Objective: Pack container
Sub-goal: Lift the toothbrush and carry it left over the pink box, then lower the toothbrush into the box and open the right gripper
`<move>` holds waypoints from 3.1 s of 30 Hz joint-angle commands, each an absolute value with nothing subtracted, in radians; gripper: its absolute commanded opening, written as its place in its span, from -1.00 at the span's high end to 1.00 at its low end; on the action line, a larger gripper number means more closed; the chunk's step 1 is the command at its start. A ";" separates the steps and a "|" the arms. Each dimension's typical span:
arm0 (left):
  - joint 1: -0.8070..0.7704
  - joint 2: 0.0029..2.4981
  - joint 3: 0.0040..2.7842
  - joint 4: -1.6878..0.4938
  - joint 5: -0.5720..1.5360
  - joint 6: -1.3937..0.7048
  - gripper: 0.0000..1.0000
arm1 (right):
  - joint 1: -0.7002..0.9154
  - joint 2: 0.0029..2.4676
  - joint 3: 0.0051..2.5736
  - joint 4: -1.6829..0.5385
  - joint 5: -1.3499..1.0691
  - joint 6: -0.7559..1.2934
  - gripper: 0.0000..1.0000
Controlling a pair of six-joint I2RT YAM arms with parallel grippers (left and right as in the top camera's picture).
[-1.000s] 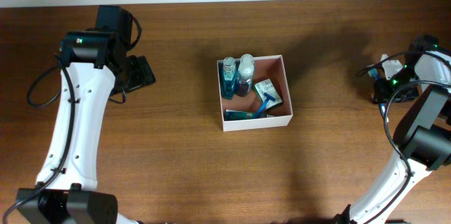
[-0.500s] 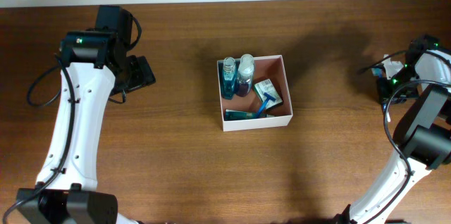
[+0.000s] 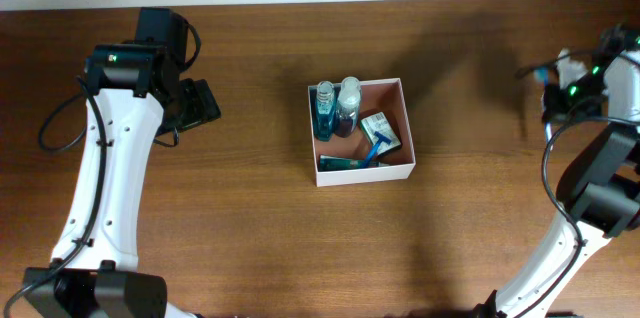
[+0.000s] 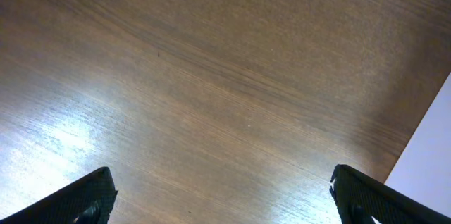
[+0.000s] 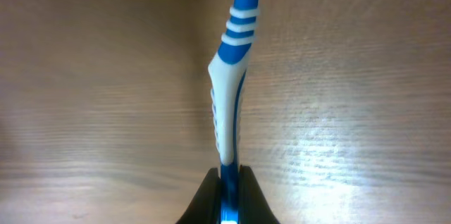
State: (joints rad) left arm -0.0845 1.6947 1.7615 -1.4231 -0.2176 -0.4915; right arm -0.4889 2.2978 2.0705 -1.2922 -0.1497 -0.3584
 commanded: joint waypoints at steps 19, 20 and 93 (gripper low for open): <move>-0.082 1.702 1.757 -1.421 -0.225 -0.501 -0.99 | -0.111 2.296 2.451 -1.699 -0.662 0.010 0.92; -0.082 1.702 1.757 -1.421 -0.225 -0.501 -0.99 | -0.086 2.296 2.451 -1.699 -0.661 0.017 0.92; -0.082 1.702 1.757 -1.421 -0.225 -0.501 -0.99 | 0.366 2.021 1.879 -1.370 -0.245 0.881 0.92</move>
State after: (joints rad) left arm -0.0845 1.6947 1.7615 -1.4231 -0.2176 -0.4915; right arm 0.3611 2.0319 1.9144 -1.3869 -0.2619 0.8524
